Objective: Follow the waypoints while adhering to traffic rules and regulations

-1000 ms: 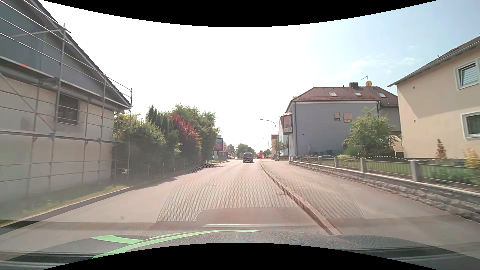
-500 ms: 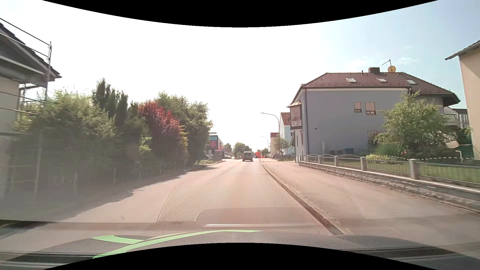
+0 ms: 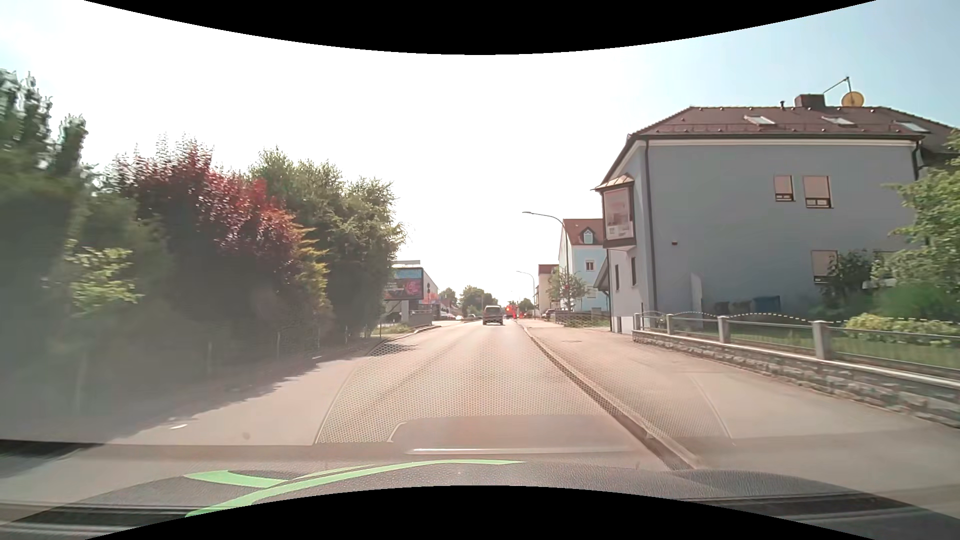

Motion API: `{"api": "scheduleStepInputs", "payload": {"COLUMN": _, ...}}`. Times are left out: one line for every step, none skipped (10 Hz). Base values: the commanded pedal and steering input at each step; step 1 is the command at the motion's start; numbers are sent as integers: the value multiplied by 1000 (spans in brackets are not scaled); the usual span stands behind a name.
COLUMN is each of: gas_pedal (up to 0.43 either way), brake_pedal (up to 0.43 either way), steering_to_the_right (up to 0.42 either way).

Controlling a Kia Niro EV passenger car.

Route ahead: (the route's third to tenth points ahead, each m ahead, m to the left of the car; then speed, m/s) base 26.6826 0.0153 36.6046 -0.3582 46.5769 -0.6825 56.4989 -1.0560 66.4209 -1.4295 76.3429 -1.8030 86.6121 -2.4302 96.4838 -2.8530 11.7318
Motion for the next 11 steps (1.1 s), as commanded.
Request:
{"api": "scheduleStepInputs", "payload": {"gas_pedal": 177, "brake_pedal": 0, "steering_to_the_right": 16}}
{"api": "scheduleStepInputs", "payload": {"gas_pedal": 177, "brake_pedal": 0, "steering_to_the_right": 16}}
{"api": "scheduleStepInputs", "payload": {"gas_pedal": 177, "brake_pedal": 0, "steering_to_the_right": 16}}
{"api": "scheduleStepInputs", "payload": {"gas_pedal": 169, "brake_pedal": 0, "steering_to_the_right": 16}}
{"api": "scheduleStepInputs", "payload": {"gas_pedal": 150, "brake_pedal": 0, "steering_to_the_right": 16}}
{"api": "scheduleStepInputs", "payload": {"gas_pedal": 138, "brake_pedal": 0, "steering_to_the_right": 16}}
{"api": "scheduleStepInputs", "payload": {"gas_pedal": 138, "brake_pedal": 0, "steering_to_the_right": 16}}
{"api": "scheduleStepInputs", "payload": {"gas_pedal": 138, "brake_pedal": 0, "steering_to_the_right": 16}}
{"api": "scheduleStepInputs", "payload": {"gas_pedal": 138, "brake_pedal": 0, "steering_to_the_right": 16}}
{"api": "scheduleStepInputs", "payload": {"gas_pedal": 130, "brake_pedal": 0, "steering_to_the_right": 15}}
{"api": "scheduleStepInputs", "payload": {"gas_pedal": 130, "brake_pedal": 0, "steering_to_the_right": 14}}
